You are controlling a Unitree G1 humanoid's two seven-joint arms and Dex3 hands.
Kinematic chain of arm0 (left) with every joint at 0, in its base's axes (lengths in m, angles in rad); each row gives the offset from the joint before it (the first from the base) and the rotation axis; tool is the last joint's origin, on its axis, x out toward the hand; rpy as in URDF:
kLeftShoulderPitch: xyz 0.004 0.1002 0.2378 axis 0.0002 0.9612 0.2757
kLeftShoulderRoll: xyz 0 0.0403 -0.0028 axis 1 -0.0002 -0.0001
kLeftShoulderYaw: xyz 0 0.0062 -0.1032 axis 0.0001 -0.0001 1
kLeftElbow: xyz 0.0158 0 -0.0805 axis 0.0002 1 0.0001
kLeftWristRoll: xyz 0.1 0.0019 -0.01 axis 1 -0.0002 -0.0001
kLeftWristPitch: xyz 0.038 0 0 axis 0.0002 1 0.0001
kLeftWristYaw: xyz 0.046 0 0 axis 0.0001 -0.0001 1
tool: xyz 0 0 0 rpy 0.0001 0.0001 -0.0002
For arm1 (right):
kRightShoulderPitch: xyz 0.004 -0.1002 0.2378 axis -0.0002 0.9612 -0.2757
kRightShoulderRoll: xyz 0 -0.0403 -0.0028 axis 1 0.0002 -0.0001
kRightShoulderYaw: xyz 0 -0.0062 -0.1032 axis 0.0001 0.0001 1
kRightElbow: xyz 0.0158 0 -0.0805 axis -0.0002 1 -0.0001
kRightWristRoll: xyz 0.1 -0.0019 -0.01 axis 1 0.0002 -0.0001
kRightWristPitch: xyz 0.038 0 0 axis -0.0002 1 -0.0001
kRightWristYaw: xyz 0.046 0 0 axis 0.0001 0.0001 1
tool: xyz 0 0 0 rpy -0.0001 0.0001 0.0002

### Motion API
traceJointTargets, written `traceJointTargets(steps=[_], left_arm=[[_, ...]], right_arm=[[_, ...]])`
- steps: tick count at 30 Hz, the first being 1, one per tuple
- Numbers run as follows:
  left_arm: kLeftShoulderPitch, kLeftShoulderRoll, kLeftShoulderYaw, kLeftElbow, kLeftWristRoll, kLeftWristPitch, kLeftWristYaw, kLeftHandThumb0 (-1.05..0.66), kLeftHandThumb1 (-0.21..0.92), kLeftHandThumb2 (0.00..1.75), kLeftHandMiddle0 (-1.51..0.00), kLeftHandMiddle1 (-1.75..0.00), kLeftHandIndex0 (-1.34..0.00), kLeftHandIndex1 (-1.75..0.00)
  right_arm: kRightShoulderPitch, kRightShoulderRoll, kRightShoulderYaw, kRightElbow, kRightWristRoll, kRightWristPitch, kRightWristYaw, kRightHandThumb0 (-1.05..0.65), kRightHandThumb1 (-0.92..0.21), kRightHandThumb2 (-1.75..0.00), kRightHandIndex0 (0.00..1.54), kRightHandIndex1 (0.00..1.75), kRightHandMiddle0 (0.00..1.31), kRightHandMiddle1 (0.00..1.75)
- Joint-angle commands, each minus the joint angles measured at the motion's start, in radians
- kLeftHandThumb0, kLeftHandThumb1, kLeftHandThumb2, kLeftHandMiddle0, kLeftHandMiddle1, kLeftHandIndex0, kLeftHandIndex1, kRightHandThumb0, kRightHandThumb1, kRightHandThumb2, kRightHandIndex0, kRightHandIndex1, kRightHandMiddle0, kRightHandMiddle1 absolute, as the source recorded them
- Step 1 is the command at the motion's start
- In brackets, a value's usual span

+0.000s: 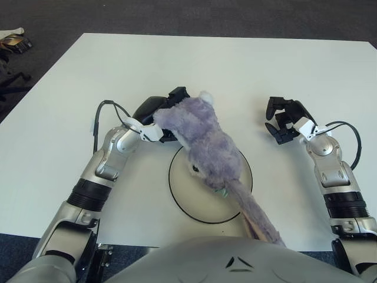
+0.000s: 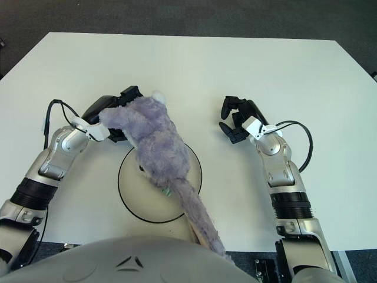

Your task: Put the doll into the plate.

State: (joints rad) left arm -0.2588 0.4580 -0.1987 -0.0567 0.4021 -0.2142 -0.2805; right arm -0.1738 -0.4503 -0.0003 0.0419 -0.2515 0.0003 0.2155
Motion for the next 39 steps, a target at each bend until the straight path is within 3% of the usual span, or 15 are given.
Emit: traceJointTargets(steps=[1, 7, 17, 39], left_arm=[[-0.022, 0.007, 0.015, -0.026, -0.021, 0.039, -0.035, -0.46, 0.36, 1.17, -1.12, -1.75, -0.64, -1.63], [-0.046, 0.01, 0.039, -0.032, -0.042, 0.077, -0.062, -0.48, 0.31, 1.22, -1.09, -1.75, -0.68, -1.62], [-0.088, 0.026, 0.069, -0.05, -0.063, 0.14, -0.1, -0.53, 0.17, 1.48, -1.13, -1.75, -0.73, -1.74], [-0.225, 0.09, 0.075, -0.068, -0.086, 0.241, -0.231, -0.57, 0.1, 1.58, -1.2, -1.75, -0.8, -1.75]], right_arm=[[0.006, -0.011, 0.002, 0.007, -0.002, -0.014, 0.004, -0.52, -0.19, -1.46, 1.22, 1.75, 0.71, 1.75], [0.006, -0.007, 0.004, 0.009, 0.002, -0.009, 0.011, -0.52, -0.2, -1.46, 1.23, 1.75, 0.71, 1.75], [0.008, -0.005, 0.009, 0.009, 0.003, -0.016, 0.017, -0.52, -0.2, -1.45, 1.22, 1.75, 0.7, 1.75], [0.009, -0.005, 0.026, 0.004, -0.021, -0.045, 0.003, -0.52, -0.19, -1.46, 1.26, 1.75, 0.71, 1.75]])
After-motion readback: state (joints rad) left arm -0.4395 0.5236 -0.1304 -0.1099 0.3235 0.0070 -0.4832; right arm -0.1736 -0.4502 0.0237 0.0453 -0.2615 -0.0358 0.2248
